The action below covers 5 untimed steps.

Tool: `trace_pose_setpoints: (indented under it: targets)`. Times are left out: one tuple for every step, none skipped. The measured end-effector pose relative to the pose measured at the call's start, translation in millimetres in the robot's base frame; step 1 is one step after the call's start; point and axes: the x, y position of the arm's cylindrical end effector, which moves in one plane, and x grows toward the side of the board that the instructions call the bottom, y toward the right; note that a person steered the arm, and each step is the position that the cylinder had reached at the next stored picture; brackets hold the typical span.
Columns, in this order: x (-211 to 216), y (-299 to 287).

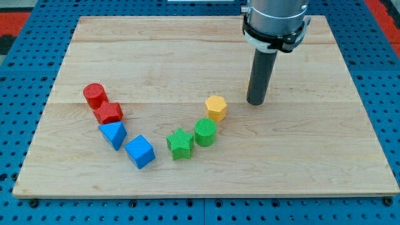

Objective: Push the arm above the red circle

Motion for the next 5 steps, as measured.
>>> trace_pose_setpoints:
  targets:
    - [-3.6, 0.0]
    - [17.0, 9.3]
    - [82.7, -2.5]
    - [147.4, -40.8]
    - [181.7, -93.8]
